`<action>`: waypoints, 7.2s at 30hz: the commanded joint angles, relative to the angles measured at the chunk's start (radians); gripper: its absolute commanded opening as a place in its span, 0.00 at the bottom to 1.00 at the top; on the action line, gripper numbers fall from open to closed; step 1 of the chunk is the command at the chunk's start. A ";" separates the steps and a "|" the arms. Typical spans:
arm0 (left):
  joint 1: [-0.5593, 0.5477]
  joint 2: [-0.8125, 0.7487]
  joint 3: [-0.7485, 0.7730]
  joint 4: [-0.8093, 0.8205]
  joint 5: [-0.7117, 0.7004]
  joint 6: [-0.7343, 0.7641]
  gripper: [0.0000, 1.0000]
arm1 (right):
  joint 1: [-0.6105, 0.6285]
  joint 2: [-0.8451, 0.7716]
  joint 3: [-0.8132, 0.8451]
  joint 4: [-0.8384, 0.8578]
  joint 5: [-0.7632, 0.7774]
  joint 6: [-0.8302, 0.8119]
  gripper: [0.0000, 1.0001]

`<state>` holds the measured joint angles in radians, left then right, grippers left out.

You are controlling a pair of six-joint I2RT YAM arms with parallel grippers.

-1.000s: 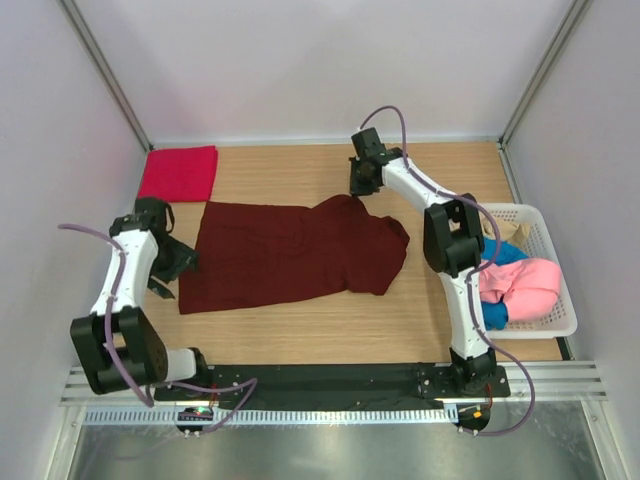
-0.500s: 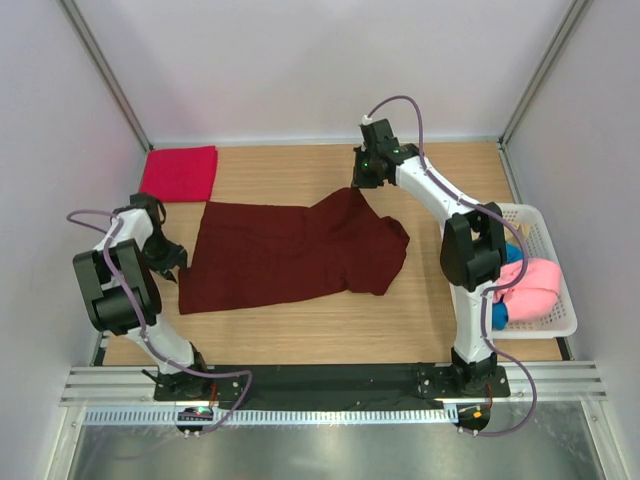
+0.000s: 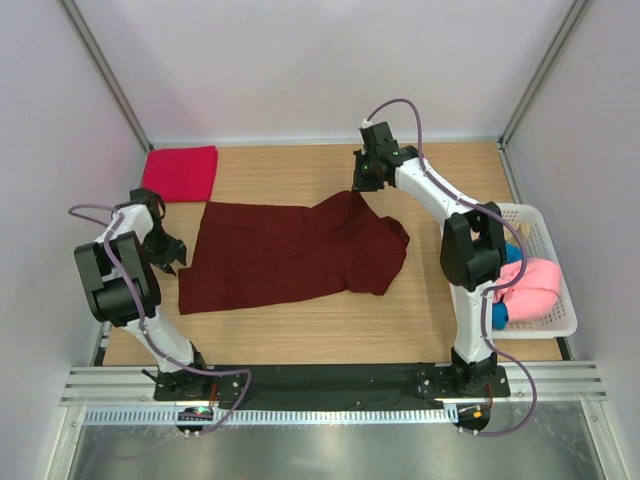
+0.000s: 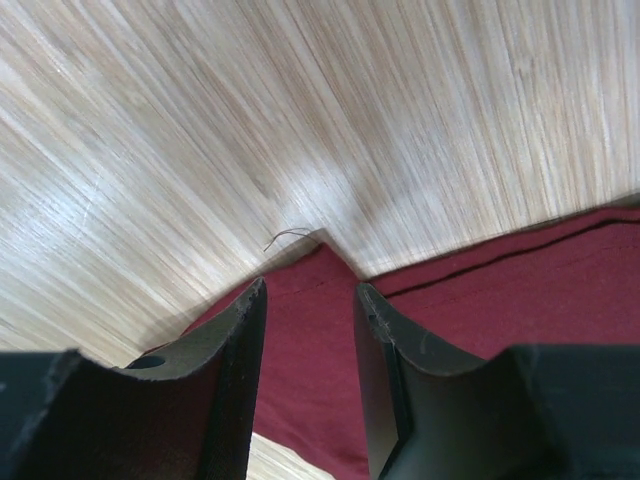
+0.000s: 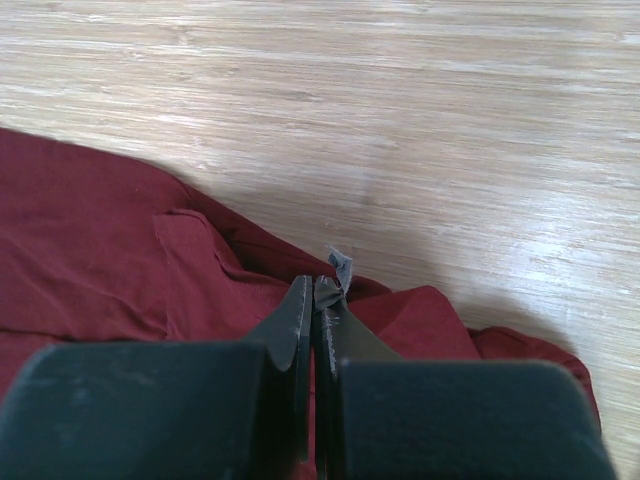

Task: Fold and stack the t-shirts
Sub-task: Flatten the tshirt out

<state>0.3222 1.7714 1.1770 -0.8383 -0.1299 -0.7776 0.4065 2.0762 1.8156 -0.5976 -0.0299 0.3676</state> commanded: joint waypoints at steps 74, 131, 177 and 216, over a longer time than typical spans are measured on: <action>-0.376 -0.575 1.279 -0.153 -0.201 0.017 0.00 | -0.156 -0.909 0.620 -0.001 0.268 -0.127 0.01; -0.474 -0.773 0.473 0.183 -0.321 0.115 0.00 | -0.146 -0.858 0.012 0.352 0.113 -0.091 0.01; -0.264 0.252 0.714 0.202 -0.217 0.288 0.00 | -0.216 -0.029 0.226 0.219 0.025 -0.091 0.01; -0.253 0.283 0.566 -0.145 -0.372 0.219 0.52 | -0.215 -0.324 -0.485 -0.033 -0.034 0.050 0.33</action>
<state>0.0540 2.1166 1.7649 -0.9195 -0.4259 -0.5163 0.1944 1.8008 1.4071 -0.5495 -0.0380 0.3828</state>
